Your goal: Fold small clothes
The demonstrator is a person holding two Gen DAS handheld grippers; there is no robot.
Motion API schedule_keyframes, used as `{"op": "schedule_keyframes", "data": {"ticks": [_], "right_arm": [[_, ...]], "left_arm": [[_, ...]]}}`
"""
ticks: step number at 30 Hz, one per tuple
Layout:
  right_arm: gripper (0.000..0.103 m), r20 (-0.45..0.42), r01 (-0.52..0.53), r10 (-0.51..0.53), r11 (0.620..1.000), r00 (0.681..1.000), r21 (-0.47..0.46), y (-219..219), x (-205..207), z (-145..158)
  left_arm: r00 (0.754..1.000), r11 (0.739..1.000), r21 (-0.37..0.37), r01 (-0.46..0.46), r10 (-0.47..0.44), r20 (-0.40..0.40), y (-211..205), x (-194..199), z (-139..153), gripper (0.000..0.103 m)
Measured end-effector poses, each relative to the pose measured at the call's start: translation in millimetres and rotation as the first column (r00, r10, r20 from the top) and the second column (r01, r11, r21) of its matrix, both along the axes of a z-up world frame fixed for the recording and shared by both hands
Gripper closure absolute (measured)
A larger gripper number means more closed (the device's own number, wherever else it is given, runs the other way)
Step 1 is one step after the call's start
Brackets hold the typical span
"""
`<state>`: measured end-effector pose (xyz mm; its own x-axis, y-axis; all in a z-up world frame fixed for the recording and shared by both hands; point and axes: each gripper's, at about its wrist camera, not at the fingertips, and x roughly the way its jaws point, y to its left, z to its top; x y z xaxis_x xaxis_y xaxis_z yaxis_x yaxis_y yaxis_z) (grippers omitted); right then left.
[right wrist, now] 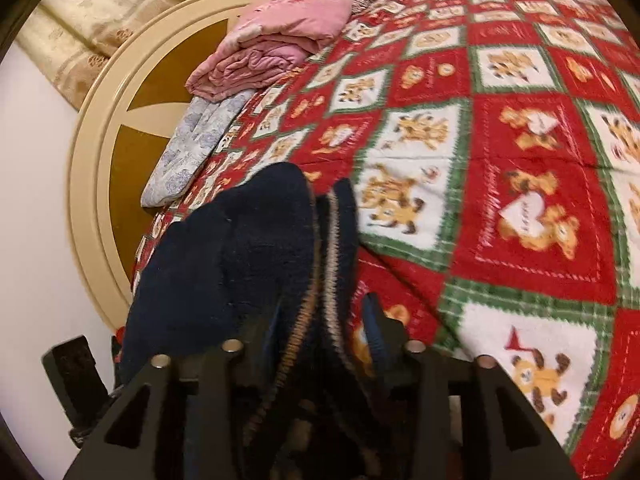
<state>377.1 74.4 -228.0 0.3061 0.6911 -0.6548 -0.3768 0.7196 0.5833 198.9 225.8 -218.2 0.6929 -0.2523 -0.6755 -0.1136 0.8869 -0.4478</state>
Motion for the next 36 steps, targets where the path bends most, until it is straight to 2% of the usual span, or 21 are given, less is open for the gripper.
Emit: {"op": "schedule_keyframes", "data": {"ticks": [3,6,9,14,17,22,24,26,27,30,36], "right_arm": [[0.056,0.021,0.035,-0.035,0.999,0.999,-0.007,-11.5,-7.7,7.5],[0.055,0.051,0.097,-0.095,0.994,0.994,-0.047,-25.9,-20.0,18.7],[0.055,0.131,0.187,-0.169,0.971,0.977,-0.147,-42.4,-44.3,37.6],[0.054,0.239,0.249,-0.209,0.957,0.948,-0.152,-60.2,-100.2,71.4],[0.044,0.326,0.259,-0.2,0.954,0.924,-0.149,-54.2,-141.5,95.3],[0.042,0.449,0.231,-0.139,0.961,0.883,-0.155,-29.8,-205.1,130.3],[0.042,0.495,0.229,-0.124,0.96,0.86,-0.159,-22.9,-227.0,140.8],[0.037,0.526,0.225,-0.108,0.961,0.844,-0.164,-18.0,-245.5,148.4],[0.035,0.542,0.222,-0.099,0.961,0.834,-0.166,-16.1,-252.7,151.8],[0.032,0.575,0.224,-0.088,0.96,0.814,-0.169,-14.2,-270.8,158.4],[0.031,0.588,0.216,-0.073,0.96,0.805,-0.177,-11.6,-287.4,162.9]], "left_arm": [[1.0,1.0,0.0,-0.014,0.014,-0.009,0.4,-8.9,1.4,0.028],[1.0,0.999,0.042,-0.023,0.023,-0.019,-4.0,-21.4,7.4,0.027],[0.999,0.996,0.086,-0.027,0.029,-0.024,-7.0,-36.3,13.1,0.027],[0.998,0.988,0.142,-0.055,0.053,0.016,-14.5,-73.0,37.2,0.027],[0.995,0.982,0.176,-0.072,0.059,0.08,-23.2,-95.2,59.6,0.027],[0.978,0.967,0.231,-0.106,0.06,0.199,-39.7,-124.0,101.7,0.018],[0.968,0.961,0.248,-0.121,0.06,0.242,-43.0,-130.6,116.1,0.008],[0.954,0.952,0.267,-0.149,0.068,0.292,-46.6,-138.3,130.6,0.0],[0.947,0.95,0.27,-0.157,0.067,0.316,-47.7,-141.9,136.2,0.0],[0.941,0.955,0.256,-0.149,0.057,0.333,-47.3,-143.7,143.8,0.0],[0.935,0.954,0.251,-0.165,0.071,0.347,-47.3,-147.3,144.8,0.0]]}}
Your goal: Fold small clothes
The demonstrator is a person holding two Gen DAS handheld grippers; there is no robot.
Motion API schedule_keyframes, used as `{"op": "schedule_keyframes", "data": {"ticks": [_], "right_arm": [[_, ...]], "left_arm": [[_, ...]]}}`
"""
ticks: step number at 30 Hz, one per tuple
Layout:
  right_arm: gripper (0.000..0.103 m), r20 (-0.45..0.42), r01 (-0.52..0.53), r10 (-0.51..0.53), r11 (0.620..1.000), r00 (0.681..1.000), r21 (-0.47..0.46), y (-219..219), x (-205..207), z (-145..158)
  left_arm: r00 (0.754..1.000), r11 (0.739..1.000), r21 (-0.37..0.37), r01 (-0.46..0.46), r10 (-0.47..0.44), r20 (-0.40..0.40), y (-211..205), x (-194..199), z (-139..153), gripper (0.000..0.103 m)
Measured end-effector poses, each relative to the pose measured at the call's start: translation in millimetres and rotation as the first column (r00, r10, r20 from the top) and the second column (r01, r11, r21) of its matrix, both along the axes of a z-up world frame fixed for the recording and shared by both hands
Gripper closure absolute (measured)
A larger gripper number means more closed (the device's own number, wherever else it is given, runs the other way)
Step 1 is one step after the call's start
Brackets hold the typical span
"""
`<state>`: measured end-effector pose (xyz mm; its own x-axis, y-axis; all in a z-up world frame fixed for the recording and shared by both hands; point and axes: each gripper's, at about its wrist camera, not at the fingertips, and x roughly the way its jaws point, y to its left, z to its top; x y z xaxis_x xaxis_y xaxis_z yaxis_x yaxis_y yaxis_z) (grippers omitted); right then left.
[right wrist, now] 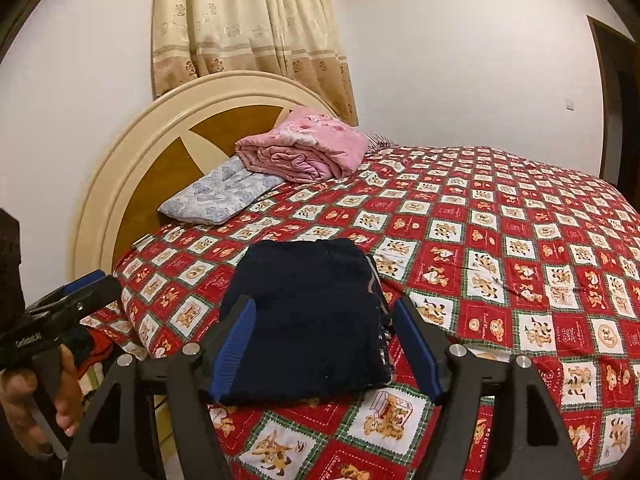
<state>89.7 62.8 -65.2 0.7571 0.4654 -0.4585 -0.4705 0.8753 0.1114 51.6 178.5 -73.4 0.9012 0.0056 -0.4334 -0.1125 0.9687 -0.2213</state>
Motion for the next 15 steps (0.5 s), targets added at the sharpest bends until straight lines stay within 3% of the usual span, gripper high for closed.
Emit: {"op": "schedule_keyframes", "data": {"ticks": [15], "right_arm": [[0.031,0.024,-0.037,0.037,0.999,0.999,-0.011,8.8,-21.6,4.9]], "left_arm": [[1.0,1.0,-0.01,-0.012,0.012,0.019,-3.8,-7.7,4.5,0.0]]}}
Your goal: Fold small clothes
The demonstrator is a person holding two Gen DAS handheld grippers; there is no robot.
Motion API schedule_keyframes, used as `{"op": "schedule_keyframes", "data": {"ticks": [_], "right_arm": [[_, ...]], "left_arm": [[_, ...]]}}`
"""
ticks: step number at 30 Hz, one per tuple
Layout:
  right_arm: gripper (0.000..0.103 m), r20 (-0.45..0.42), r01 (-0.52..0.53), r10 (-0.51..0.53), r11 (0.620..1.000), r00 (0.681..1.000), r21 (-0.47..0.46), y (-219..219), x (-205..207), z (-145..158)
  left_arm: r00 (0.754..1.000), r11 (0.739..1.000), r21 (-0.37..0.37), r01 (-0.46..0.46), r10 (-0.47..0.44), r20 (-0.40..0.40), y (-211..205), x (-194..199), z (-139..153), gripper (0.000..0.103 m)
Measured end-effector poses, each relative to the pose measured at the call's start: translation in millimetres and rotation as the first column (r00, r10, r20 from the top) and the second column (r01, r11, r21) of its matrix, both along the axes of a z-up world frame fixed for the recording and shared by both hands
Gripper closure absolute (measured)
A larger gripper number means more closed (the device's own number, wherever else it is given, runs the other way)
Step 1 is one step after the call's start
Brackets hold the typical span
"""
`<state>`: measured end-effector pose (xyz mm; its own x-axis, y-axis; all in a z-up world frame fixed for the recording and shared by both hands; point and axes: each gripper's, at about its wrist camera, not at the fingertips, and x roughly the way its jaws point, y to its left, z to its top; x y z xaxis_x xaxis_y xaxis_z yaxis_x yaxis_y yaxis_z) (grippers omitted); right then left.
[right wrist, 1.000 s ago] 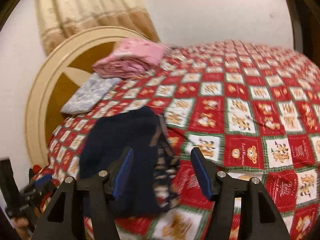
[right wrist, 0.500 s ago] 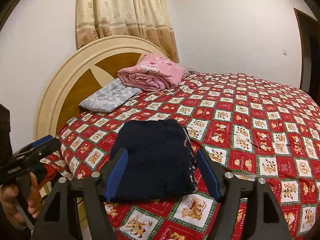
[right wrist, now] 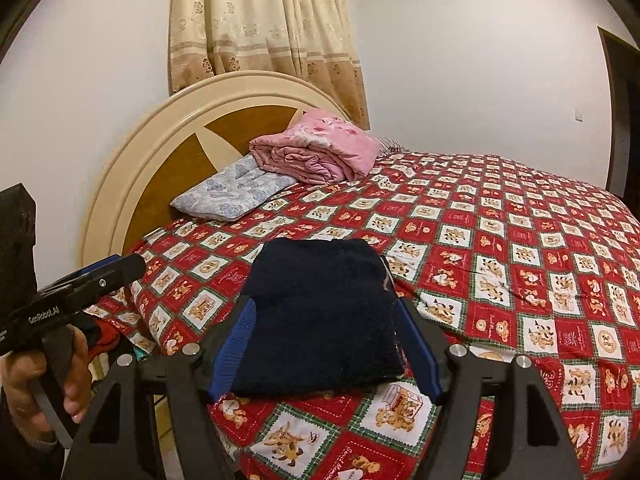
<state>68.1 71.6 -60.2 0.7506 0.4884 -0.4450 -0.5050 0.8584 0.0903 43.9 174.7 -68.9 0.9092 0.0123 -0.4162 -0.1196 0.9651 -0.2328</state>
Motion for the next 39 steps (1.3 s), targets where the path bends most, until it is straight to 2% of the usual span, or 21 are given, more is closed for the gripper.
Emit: {"op": "schedule_keyframes", "data": {"ticks": [19,26,29,39], "right_arm": [[0.031,0.038,0.009,-0.009,1.0,0.999,0.001,0.2,-7.8,5.6],[0.031,0.051,0.015,-0.015,1.0,0.999,0.009,-2.7,-9.1,9.6],[0.031,0.056,0.016,-0.017,1.0,0.998,0.009,-2.7,-9.9,10.5],[0.031,0.065,0.004,-0.004,1.0,0.998,0.008,-0.8,-15.7,9.7]], "left_arm": [[1.0,1.0,0.011,-0.001,0.001,-0.005,-4.1,-1.8,-1.2,0.0],[1.0,0.998,0.064,-0.017,0.018,-0.008,-6.3,-1.8,0.8,0.0],[1.0,0.998,0.066,0.011,-0.01,-0.008,-5.7,-1.1,3.6,0.0],[0.999,0.994,0.104,-0.038,0.034,0.04,-5.7,-8.3,15.5,0.0]]}}
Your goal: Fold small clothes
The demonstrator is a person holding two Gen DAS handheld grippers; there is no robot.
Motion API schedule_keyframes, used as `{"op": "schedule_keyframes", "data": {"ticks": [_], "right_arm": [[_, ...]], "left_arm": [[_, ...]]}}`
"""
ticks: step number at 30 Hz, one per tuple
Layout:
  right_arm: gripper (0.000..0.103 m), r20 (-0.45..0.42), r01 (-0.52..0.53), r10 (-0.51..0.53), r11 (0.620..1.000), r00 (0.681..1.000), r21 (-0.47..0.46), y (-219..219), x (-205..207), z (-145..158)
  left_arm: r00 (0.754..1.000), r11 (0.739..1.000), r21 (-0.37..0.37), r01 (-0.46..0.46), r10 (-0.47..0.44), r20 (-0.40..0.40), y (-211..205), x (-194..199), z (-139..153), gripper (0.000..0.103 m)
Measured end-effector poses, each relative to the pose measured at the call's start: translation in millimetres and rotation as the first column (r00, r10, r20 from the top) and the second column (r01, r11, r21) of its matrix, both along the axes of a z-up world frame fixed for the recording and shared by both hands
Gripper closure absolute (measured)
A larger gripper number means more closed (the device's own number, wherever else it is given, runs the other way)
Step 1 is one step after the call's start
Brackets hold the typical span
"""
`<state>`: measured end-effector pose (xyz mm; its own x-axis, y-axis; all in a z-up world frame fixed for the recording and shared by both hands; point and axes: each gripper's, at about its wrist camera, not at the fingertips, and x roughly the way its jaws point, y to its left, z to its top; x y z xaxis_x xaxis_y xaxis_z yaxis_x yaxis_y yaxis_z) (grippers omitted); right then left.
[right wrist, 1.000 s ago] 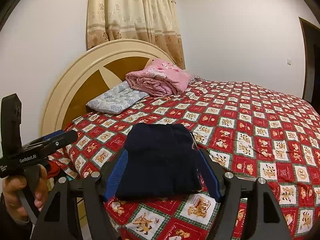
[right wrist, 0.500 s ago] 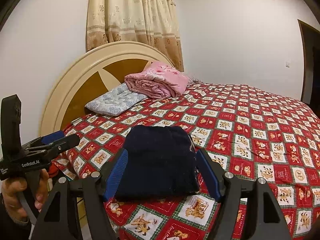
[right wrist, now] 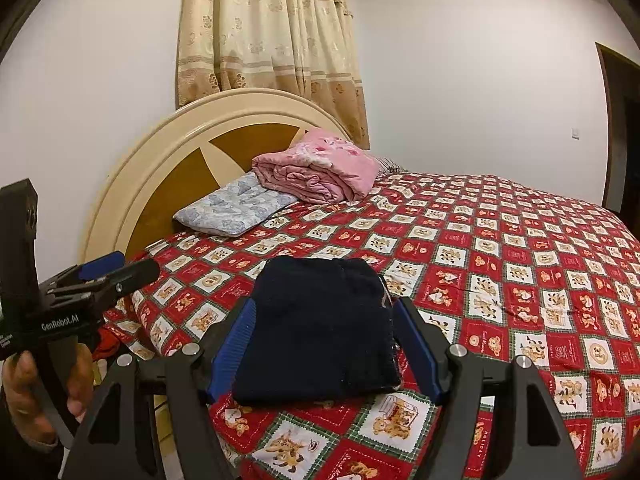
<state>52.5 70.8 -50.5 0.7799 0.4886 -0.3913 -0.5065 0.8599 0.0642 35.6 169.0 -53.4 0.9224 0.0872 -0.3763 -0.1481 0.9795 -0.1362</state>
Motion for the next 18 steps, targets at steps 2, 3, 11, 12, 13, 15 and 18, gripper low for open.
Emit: {"op": "schedule_keyframes", "data": {"ticks": [2,3,11,12,13,15,18], "right_arm": [[0.031,-0.006,-0.002,0.002,1.0,1.0,-0.001,0.6,0.4,-2.0],[0.031,-0.008,-0.002,0.002,1.0,1.0,-0.001,0.9,0.2,-2.8],[0.031,-0.01,-0.004,0.004,1.0,1.0,-0.004,1.5,0.8,-5.0],[0.031,-0.01,-0.004,0.004,1.0,1.0,-0.003,1.5,0.4,-5.2],[0.031,-0.011,-0.005,0.005,1.0,1.0,-0.003,1.4,0.1,-6.2],[0.031,-0.013,-0.004,0.004,1.0,1.0,-0.006,0.9,0.1,-8.3],[0.031,-0.02,-0.001,0.001,1.0,1.0,0.0,-1.6,0.4,-10.4]], "left_arm": [[1.0,1.0,0.009,-0.011,0.011,0.001,-0.1,2.3,-0.1,0.0],[1.0,1.0,0.01,-0.015,0.015,0.001,0.6,2.5,-0.3,0.0],[1.0,1.0,0.022,-0.017,0.017,-0.016,1.3,6.4,-4.8,0.0],[1.0,1.0,0.021,-0.012,0.013,-0.016,1.9,6.4,-5.6,0.0],[1.0,1.0,0.017,-0.014,0.014,-0.015,3.2,6.6,-6.5,0.0],[1.0,1.0,0.008,-0.015,0.015,-0.018,4.8,7.7,-7.9,0.0],[1.0,1.0,0.005,-0.011,0.011,-0.017,5.3,9.6,-9.5,0.0]]}}
